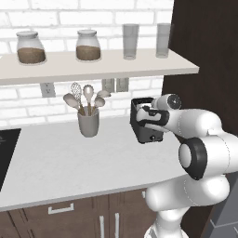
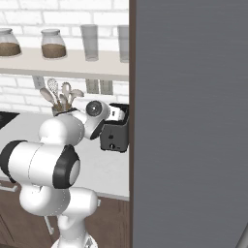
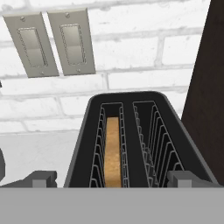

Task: Start the toaster. Once the lever pops up, take the bread to the plate on the dining counter.

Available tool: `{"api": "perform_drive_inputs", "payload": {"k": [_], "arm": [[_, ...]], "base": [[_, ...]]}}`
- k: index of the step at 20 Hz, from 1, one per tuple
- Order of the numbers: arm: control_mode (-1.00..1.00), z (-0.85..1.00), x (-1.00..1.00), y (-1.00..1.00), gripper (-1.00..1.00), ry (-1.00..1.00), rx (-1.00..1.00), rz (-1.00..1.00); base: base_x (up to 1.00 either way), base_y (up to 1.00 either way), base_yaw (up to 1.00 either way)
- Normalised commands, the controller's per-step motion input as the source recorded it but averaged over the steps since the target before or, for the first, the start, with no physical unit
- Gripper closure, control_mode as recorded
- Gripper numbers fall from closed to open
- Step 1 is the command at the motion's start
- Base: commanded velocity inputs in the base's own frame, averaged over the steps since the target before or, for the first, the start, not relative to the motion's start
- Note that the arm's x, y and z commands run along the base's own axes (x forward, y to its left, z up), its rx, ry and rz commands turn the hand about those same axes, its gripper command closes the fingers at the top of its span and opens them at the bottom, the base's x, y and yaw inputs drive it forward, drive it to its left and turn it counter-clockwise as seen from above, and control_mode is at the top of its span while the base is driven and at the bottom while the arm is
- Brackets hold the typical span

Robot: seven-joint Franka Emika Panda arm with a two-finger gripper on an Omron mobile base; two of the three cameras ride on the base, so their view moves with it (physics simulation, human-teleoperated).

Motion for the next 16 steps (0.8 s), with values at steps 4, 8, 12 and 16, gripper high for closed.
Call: {"api": "perform_drive_inputs", "payload": {"k": [4,8,12,16], "arm": [[-1.0,0.0,0.0,0.0,-1.0,0.0,0.0,0.0],[-1.0,0.0,0.0,0.0,-1.0,0.0,0.0,0.0],[-1.0,0.0,0.0,0.0,-1.0,0.0,0.0,0.0],[-1.0,0.0,0.0,0.0,-1.0,0.0,0.0,0.0]], "base": [[0.0,0.0,0.0],[0.0,0.0,0.0],[0.0,0.0,0.0],[0.0,0.0,0.0]]}}
